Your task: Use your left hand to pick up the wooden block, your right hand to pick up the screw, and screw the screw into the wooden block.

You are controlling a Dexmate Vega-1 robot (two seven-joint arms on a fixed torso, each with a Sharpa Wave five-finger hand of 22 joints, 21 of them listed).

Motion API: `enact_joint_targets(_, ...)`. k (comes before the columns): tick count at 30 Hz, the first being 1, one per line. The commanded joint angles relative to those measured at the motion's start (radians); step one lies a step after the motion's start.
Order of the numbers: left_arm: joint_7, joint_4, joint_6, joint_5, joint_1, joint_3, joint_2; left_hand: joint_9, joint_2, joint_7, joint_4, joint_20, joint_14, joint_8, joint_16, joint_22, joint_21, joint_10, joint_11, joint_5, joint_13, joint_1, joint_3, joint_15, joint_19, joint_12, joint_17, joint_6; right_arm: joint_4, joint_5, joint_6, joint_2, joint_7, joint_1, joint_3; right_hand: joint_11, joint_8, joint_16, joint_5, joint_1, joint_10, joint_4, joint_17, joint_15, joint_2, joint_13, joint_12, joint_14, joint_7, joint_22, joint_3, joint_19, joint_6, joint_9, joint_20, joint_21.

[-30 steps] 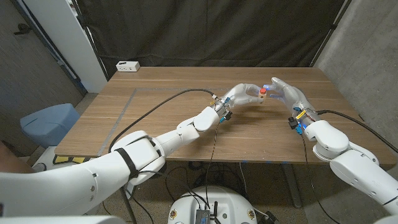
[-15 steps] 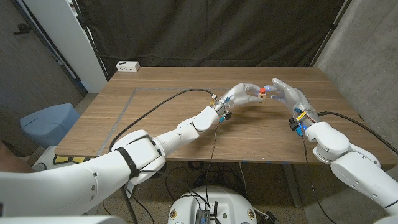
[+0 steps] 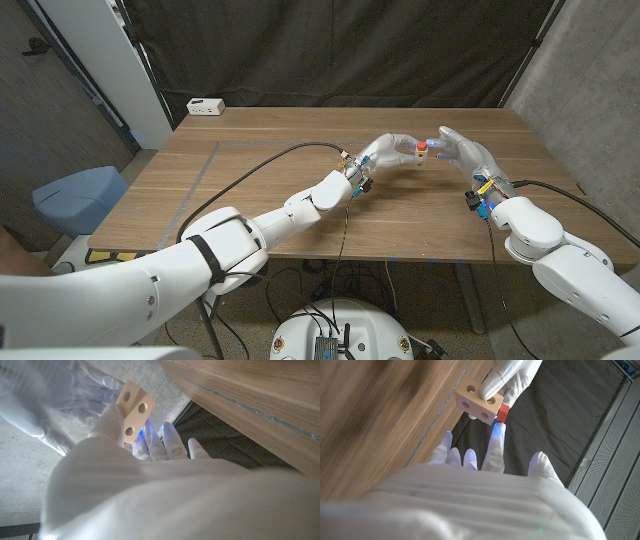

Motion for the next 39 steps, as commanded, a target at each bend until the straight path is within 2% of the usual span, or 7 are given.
enact_joint_targets(1,-0.005,0.028,-0.007,-0.009,-0.012,0.007,-0.013,0.004,0.033,-0.056,0.020,-0.005,0.005,0.002,0.003,0.003,0.002,0.097,-0.086,0.005,0.018,-0.015,0.025,-0.094,0.005,0.058,0.002,0.211,-0.005,0.000,0.005,0.003,0.010,-0.010,0.005,-0.003,0.008,0.007,-0.002,-0.002,0.012,-0.008,0.002,0.002,0.009,0.002,0.007,0.008,0.001,0.004,0.001,0.015,0.018,0.005,0.001,0.009)
enact_joint_targets(29,-0.005,-0.013,0.012,-0.005,0.003,0.004,0.002,0.004,0.032,-0.056,0.020,-0.005,0.005,0.002,0.002,0.003,0.002,0.097,-0.086,0.005,0.017,-0.017,0.026,-0.092,0.004,0.057,0.001,0.212,-0.005,0.005,0.020,0.004,0.033,-0.019,0.008,-0.001,0.020,0.010,-0.003,0.001,0.046,-0.010,0.002,0.004,0.010,0.002,0.009,0.031,0.011,0.003,0.003,0.032,0.079,0.005,0.002,0.010)
enact_joint_targets(39,-0.006,-0.014,0.016,-0.006,0.005,0.002,0.001,0.004,0.033,-0.058,0.020,-0.006,0.004,0.002,0.003,0.003,0.002,0.096,-0.086,0.005,0.016,-0.015,0.026,-0.095,0.005,0.057,0.002,0.212,-0.016,0.003,0.014,0.009,0.013,-0.041,0.033,0.000,0.021,0.010,-0.003,0.002,0.054,-0.010,0.001,0.001,0.011,0.002,0.009,0.036,0.011,0.003,0.004,0.035,0.086,0.006,0.002,0.010)
